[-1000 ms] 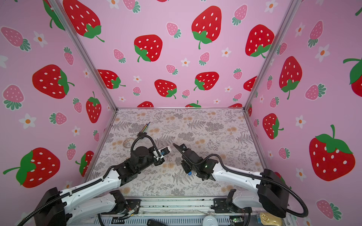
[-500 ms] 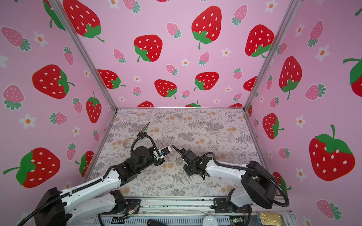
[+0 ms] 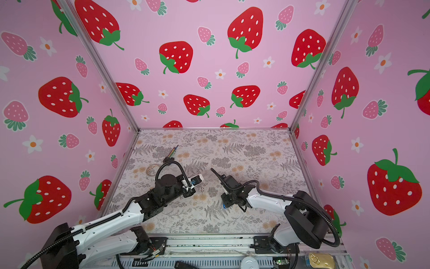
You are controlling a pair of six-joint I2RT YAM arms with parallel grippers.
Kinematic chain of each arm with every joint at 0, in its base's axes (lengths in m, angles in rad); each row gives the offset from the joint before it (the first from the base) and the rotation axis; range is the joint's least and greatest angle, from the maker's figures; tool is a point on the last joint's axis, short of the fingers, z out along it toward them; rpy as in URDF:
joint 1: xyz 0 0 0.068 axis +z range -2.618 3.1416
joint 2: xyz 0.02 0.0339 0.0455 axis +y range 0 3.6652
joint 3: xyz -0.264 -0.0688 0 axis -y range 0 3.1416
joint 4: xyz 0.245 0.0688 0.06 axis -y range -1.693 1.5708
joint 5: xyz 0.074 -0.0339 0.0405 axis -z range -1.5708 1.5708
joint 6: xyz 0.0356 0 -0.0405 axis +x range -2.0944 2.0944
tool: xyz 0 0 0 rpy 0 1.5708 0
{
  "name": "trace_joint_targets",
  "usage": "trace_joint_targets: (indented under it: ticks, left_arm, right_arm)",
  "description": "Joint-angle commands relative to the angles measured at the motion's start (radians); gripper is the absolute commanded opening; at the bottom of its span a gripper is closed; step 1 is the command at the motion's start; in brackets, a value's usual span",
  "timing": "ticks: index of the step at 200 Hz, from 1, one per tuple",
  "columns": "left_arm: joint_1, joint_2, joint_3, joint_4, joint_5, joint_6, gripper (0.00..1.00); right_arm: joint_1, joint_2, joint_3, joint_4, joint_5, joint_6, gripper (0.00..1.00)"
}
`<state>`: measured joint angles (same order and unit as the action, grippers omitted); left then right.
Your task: Put the keys on the keyring
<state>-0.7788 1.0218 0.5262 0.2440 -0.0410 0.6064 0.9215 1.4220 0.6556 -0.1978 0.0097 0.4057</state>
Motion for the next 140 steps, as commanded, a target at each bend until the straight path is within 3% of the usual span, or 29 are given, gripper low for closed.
trace_joint_targets:
  ticks: [1,140]
  left_arm:
    - [0.003,-0.003,0.006,0.037,0.018,0.012,0.00]
    - [0.004,0.001,0.006,0.037,0.020,0.012,0.00]
  right_arm:
    - [-0.018,-0.014,-0.021,0.035,-0.046,0.034,0.23]
    - [-0.040,0.031,-0.030,0.048,-0.093,0.046,0.22]
